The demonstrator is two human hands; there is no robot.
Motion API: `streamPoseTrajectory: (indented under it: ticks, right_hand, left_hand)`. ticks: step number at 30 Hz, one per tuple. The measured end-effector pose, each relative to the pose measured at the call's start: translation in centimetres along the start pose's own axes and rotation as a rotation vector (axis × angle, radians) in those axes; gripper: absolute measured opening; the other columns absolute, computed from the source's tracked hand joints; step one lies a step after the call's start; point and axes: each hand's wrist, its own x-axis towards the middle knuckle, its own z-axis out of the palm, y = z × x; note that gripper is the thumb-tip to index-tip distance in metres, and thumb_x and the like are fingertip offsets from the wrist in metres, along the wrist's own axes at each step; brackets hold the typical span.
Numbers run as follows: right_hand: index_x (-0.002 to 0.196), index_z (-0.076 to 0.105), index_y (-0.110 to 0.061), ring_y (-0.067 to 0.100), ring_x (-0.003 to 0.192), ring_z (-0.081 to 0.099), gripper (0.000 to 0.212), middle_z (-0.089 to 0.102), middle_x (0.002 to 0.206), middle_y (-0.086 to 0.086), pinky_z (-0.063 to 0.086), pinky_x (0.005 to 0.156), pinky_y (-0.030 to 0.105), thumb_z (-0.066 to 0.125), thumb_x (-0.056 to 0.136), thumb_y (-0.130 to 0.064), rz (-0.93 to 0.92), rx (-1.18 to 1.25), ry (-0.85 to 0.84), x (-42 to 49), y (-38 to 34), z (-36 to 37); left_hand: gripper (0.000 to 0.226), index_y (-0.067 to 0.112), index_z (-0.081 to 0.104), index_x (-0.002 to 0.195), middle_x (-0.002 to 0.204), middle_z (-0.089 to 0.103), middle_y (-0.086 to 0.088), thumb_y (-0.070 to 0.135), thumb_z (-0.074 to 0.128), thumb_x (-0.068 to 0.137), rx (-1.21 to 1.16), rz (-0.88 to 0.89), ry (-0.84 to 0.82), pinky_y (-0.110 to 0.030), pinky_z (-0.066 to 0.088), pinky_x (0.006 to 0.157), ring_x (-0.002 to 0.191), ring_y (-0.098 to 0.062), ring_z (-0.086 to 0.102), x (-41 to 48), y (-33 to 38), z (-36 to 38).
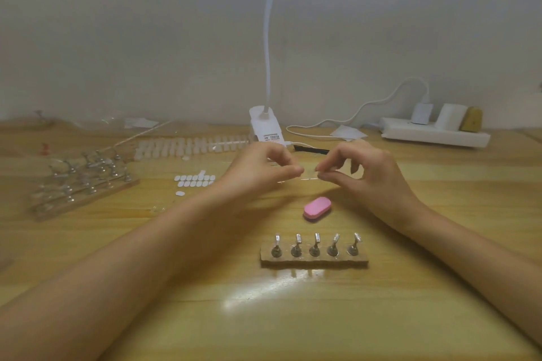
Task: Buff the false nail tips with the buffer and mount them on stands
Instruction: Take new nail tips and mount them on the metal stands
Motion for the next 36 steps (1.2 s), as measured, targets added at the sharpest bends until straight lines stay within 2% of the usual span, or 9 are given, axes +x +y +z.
streamPoseTrajectory:
  ticks: [4,6,10,15,17,22,27,31,36]
  right_hand:
    - [0.089,0.074,-0.013,0.013,0.077,0.069,0.009,0.074,0.082,-0.003,0.053,0.071,0.021,0.075,0.085,-0.005,0.178,0.243,-0.069,0.4,0.3,0.0]
    - [0.098,0.075,-0.013,0.018,0.082,0.069,0.013,0.074,0.090,0.002,0.053,0.075,0.028,0.074,0.087,-0.007,0.293,0.229,-0.155,0.2,0.7,0.3]
    - [0.112,0.072,-0.028,0.003,0.096,0.054,0.030,0.060,0.114,-0.010,0.036,0.077,0.006,0.078,0.084,-0.025,0.194,-0.025,-0.196,0.7,0.5,-0.7]
    - [0.099,0.073,-0.037,0.003,0.102,0.050,0.026,0.061,0.107,-0.014,0.039,0.081,0.012,0.084,0.075,-0.038,0.104,-0.066,-0.587,1.5,-0.3,-2.7]
    - [0.095,0.072,-0.032,0.007,0.102,0.051,0.020,0.061,0.106,-0.011,0.039,0.082,0.017,0.083,0.078,-0.028,0.118,-0.048,-0.557,1.0,-0.2,-2.2]
    - [0.091,0.072,-0.020,0.004,0.081,0.065,0.015,0.073,0.090,-0.009,0.044,0.065,0.013,0.082,0.081,-0.015,0.193,0.240,-0.498,0.1,-1.3,-0.9]
    - [0.097,0.069,-0.013,0.026,0.079,0.073,0.017,0.076,0.097,0.009,0.050,0.053,0.023,0.077,0.081,-0.014,0.400,0.583,-0.424,-0.4,-2.0,0.0]
    - [0.100,0.070,-0.016,0.026,0.089,0.074,0.018,0.074,0.107,0.017,0.057,0.062,0.024,0.076,0.083,-0.019,0.548,0.841,-0.432,-0.5,-1.7,0.0]
    - [0.104,0.066,-0.011,0.021,0.090,0.075,0.028,0.075,0.105,0.016,0.057,0.067,0.020,0.073,0.079,-0.022,0.593,0.892,-0.448,-0.3,-1.8,-0.2]
  left_hand:
    - [0.014,0.020,0.067,0.078,0.049,0.053,0.029,0.030,0.075,0.086,0.012,0.053,0.071,-0.006,0.031,0.042,0.045,0.008,0.046,0.2,0.3,-0.9]
    - [0.013,0.022,0.068,0.076,0.057,0.052,0.036,0.030,0.077,0.083,0.097,0.197,0.172,-0.007,0.034,0.050,0.052,0.006,0.045,-0.2,0.9,-1.3]
    - [0.017,0.026,0.070,0.066,0.065,0.056,0.033,0.030,0.085,0.071,0.077,0.239,0.161,-0.007,0.036,0.055,0.056,0.002,0.044,-1.5,1.3,-1.6]
    - [0.018,0.023,0.068,0.066,0.044,0.046,0.020,0.027,0.084,0.072,-0.218,0.076,0.026,-0.008,0.028,0.045,0.043,0.001,0.038,-3.3,0.4,-1.0]
    - [0.017,0.025,0.067,0.066,0.051,0.048,0.016,0.032,0.082,0.069,-0.323,0.061,-0.014,-0.015,0.029,0.048,0.050,-0.004,0.037,-3.8,-0.1,-0.7]
    - [0.008,0.017,0.070,0.078,0.068,0.066,0.015,0.019,0.074,0.084,-0.375,0.120,-0.011,-0.005,0.037,0.054,0.055,0.004,0.053,-4.6,-0.9,-0.2]
    - [0.010,0.020,0.071,0.077,0.088,0.072,-0.014,0.020,0.072,0.087,-0.361,0.113,0.024,-0.016,0.036,0.053,0.060,-0.007,0.050,-4.8,-1.1,-0.1]
    - [0.008,0.018,0.071,0.078,0.066,0.066,0.006,0.018,0.073,0.086,-0.404,0.095,-0.012,-0.012,0.034,0.048,0.049,0.000,0.045,-4.9,-1.2,-0.2]
    - [0.010,0.014,0.072,0.079,0.068,0.066,0.011,0.022,0.076,0.083,-0.387,0.102,-0.008,-0.016,0.040,0.054,0.060,-0.005,0.051,-5.0,-1.2,0.1]
